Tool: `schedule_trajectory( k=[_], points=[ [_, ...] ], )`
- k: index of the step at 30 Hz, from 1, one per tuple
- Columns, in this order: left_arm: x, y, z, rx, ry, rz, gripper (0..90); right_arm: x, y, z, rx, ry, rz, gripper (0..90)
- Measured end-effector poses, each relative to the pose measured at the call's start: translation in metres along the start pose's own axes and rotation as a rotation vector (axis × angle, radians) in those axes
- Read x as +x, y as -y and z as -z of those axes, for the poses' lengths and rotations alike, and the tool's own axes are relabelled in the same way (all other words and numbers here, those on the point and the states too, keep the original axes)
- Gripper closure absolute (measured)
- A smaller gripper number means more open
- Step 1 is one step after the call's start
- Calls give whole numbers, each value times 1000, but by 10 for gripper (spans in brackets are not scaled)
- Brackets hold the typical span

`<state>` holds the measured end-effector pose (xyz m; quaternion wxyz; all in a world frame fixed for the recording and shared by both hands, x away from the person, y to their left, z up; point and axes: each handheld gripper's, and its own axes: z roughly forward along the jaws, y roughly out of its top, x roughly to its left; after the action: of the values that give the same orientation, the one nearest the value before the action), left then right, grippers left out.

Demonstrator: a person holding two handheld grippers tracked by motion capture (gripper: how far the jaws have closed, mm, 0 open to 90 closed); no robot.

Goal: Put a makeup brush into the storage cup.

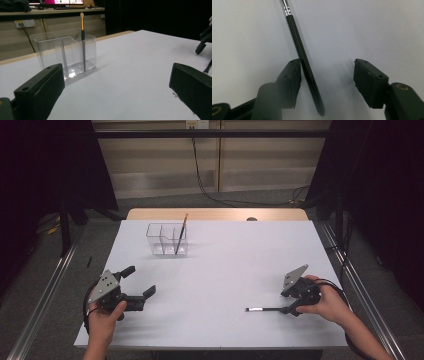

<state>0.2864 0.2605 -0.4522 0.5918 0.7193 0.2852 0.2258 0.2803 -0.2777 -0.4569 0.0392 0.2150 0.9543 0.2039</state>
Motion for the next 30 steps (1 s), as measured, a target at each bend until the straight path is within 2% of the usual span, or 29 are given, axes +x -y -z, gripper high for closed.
schedule_trajectory(
  k=[5, 6, 8, 11, 15, 17, 22, 26, 30],
  points=[
    [0, 0, 0, 2, 1, 2, 0, 0, -3, 0, 1, -11, 24, 481],
    [0, 1, 0, 2, 0, 2, 0, 0, -3, 0, 3, -28, 25, 517],
    [0, 1, -1, 2, 1, 3, 0, 1, -3, 0, 2, -26, 11, 533],
    [0, 1, -1, 4, 1, 0, 0, 1, -3, 0, 3, -31, 19, 545],
    [0, 0, -1, 3, 0, 0, 0, 1, -3, 0, -10, -41, 26, 672],
    [0, 0, -1, 3, 1, 1, 0, 2, -4, 0, -8, -39, 33, 705],
    [0, 0, -2, 5, 4, -4, 0, 3, -6, -1, 4, -35, 6, 789],
    [1, 0, -2, 11, 4, -11, 0, 3, -8, -1, 12, -35, -8, 797],
    [0, 0, -2, 1, 6, 2, 0, 3, -9, -1, 16, -32, -29, 838]
  ],
)
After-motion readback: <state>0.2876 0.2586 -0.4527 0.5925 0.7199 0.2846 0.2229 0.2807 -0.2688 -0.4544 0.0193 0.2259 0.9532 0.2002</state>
